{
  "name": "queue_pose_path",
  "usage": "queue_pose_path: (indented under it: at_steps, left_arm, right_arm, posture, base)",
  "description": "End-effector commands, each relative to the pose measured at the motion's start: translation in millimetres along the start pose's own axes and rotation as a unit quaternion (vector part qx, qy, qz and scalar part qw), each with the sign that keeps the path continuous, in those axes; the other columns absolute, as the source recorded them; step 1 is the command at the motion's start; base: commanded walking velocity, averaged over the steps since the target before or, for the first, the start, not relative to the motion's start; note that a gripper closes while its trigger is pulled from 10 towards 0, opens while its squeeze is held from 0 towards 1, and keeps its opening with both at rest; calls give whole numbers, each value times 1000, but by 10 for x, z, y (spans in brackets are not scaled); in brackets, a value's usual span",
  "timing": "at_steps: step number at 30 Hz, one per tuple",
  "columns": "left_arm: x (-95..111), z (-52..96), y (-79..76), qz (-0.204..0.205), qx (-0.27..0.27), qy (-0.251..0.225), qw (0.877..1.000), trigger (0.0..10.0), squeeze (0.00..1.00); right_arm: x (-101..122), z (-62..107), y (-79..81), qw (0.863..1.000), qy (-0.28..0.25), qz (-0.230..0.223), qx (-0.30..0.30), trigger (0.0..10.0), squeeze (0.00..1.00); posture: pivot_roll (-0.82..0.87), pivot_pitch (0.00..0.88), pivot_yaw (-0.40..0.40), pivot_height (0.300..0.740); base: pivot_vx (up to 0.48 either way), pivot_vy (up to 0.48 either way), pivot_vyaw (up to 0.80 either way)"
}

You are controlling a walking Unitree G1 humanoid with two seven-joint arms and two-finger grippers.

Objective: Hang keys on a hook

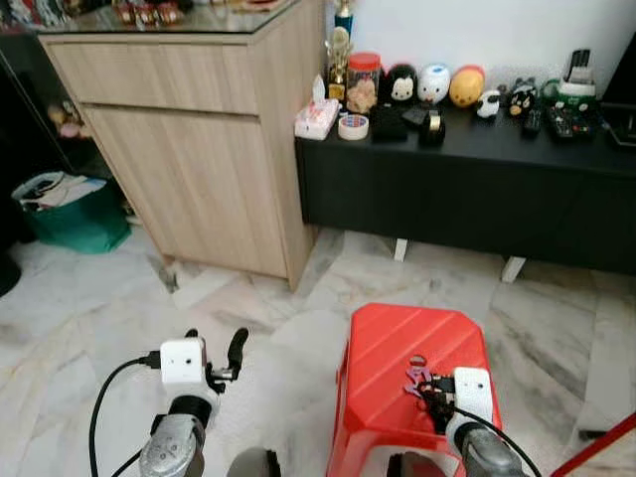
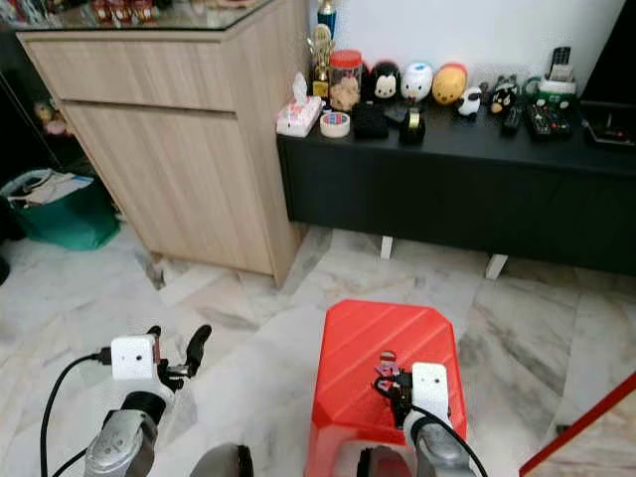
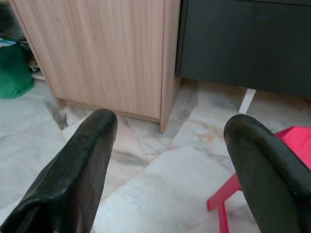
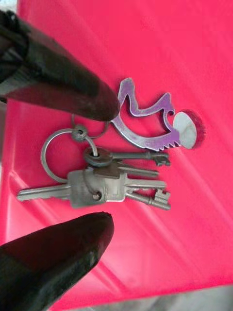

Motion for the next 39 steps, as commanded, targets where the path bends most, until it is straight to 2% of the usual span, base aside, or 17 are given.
queue_pose_path:
  at_steps: [1, 3, 4, 5, 6, 12, 18, 31, 34, 39]
  left_arm:
    - [-33, 21, 2, -6, -4, 10, 1000, 10000, 0]
    - [-33, 21, 2, -6, -4, 10, 1000, 10000, 0]
    - [-32, 22, 4, -6, -4, 10, 1000, 10000, 0]
    - [-31, 23, 6, -7, -4, 10, 1000, 10000, 0]
    - [-33, 24, 8, -7, -4, 11, 1000, 10000, 0]
    - [-42, 32, -8, -7, -5, 13, 1000, 10000, 0]
    - [-50, 38, -6, -8, -5, 16, 1000, 10000, 0]
    - [-65, 36, -15, -9, -6, 19, 1000, 10000, 0]
    - [-62, 35, -14, -10, -6, 20, 1000, 10000, 0]
    - [-67, 38, -15, -11, -8, 21, 1000, 10000, 0]
  right_arm:
    - [38, -21, 37, 1000, 2, 1, 4, 10000, 1000]
    - [44, -29, 39, 1000, 4, 0, 5, 10000, 1000]
    - [61, -36, 50, 1000, 3, 0, 8, 10000, 59]
    - [73, -43, 58, 1000, 4, 1, 10, 10000, 59]
    - [90, -51, 71, 1000, 4, 1, 12, 10000, 0]
    - [118, -81, 138, 1000, 16, 5, 21, 10000, 0]
    - [123, -88, 135, 999, 21, 25, 20, 10000, 0]
    - [78, -77, -70, 999, 29, 16, -40, 10000, 0]
    - [116, -80, -88, 999, 18, -2, -44, 10000, 0]
    - [101, -82, -51, 999, 21, 2, -34, 10000, 0]
  posture:
    - [20, 54, 38, 633]
    - [20, 54, 38, 633]
    - [24, 62, 42, 633]
    - [24, 62, 42, 633]
    - [24, 62, 42, 633]
    - [25, 69, 41, 633]
    - [26, 73, 40, 633]
    - [24, 74, 41, 633]
    - [25, 74, 41, 633]
    - [25, 72, 42, 633]
  base:
    - [0, 0, 0]
    - [0, 0, 0]
    - [0, 0, 0]
    - [0, 0, 0]
    - [0, 0, 0]
    - [0, 0, 0]
    - [0, 0, 0]
    - [0, 0, 0]
    - [0, 0, 0]
    - [0, 0, 0]
Point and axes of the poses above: a point about 5 cm out from each wrist's last joint towards the gripper, its own z axis pointing back from the gripper into the wrist, its own x axis along the axis of the wrist's last joint, y = z × x, the point moved 3 cm from there along -z, pointing out of the wrist towards the gripper, and after that the axes turned 8 degrees about -z, right-handed, at the moved point
